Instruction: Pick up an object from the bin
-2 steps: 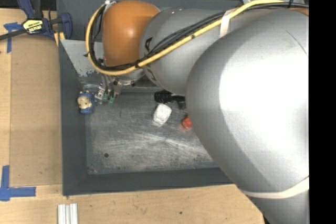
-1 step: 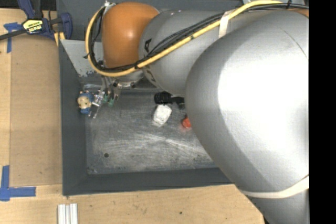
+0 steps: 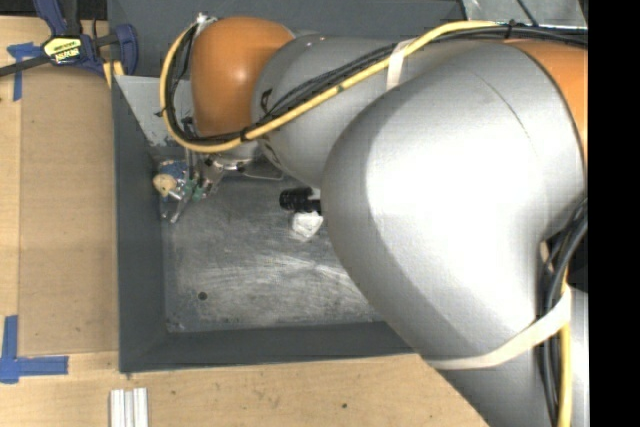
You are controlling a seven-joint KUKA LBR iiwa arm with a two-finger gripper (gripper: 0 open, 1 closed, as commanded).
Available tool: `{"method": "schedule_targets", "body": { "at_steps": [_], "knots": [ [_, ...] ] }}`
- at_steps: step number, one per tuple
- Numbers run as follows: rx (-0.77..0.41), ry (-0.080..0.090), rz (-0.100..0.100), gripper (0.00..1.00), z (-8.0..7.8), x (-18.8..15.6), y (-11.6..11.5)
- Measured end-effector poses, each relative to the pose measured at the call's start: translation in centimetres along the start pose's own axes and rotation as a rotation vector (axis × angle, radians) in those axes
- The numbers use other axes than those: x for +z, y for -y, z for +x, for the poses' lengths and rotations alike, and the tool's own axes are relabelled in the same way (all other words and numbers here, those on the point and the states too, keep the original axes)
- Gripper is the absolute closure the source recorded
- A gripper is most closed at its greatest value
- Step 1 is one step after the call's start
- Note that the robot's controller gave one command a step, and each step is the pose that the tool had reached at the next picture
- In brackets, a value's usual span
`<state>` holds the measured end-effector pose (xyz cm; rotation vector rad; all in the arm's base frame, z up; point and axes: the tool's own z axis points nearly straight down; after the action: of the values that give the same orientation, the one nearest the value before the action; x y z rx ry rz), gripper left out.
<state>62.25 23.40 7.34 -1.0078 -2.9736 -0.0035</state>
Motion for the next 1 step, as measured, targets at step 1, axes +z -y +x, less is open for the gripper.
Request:
{"method": "schedule_targets", "body": {
  "at_steps": [1],
  "knots": [
    [0.114, 0.005, 0.000, 0.00, 0.63, 0.01, -0.79]
  ]
}}
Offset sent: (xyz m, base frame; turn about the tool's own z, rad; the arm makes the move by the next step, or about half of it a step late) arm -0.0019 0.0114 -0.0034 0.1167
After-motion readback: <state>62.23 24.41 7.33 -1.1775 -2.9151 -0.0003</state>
